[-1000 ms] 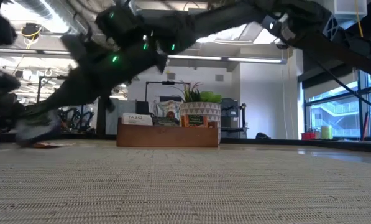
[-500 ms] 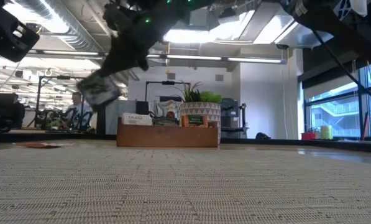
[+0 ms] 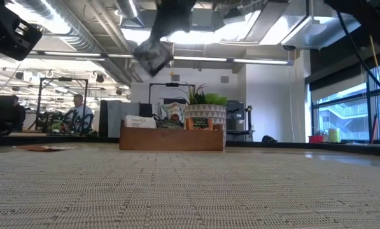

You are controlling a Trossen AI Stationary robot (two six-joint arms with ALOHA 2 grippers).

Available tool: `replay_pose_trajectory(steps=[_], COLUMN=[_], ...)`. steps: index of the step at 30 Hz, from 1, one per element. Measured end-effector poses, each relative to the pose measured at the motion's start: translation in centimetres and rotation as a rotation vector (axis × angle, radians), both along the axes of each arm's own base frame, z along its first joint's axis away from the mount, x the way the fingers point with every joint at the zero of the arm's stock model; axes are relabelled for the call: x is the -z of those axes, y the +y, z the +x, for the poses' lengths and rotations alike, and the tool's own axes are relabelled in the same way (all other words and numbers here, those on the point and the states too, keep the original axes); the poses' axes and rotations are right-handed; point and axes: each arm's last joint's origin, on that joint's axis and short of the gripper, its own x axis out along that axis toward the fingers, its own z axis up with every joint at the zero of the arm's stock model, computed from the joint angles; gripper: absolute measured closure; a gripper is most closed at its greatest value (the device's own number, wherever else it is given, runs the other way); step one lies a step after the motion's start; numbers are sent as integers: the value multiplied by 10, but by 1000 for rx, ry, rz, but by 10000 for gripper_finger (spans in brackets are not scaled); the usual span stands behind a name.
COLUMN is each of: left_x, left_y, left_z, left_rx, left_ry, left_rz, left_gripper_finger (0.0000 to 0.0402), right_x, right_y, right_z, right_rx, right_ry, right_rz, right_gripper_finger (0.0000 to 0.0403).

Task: Pick & Place Tea
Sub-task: Put the dark blue tea bag into the middle section of the wooden organizer

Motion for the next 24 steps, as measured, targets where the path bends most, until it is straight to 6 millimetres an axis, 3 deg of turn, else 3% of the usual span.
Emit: replay_pose_trajectory(steps=[5,10,14,19,24], left_x=[0,0,0,0,0], left_y=[0,0,0,0,0], left_z=[0,0,0,0,0], left_rx=[1,1,1,8,3], left_ry=[2,3,2,0,-1], left_rz=[5,5,4,16,4], left_gripper_finger=[293,293,290,293,294], right_x=[-27,-28,-2,55,75], right_y=[5,5,8,10,4], right_z=[-21,-33,-27,-11,-38], right_rx=[23,71,64,-61,-121], right_ry=[-11,69,62,-171,-367], right_rz=[-57,-107,-111,-18,16], right_gripper_finger=[403,403,403,403,403])
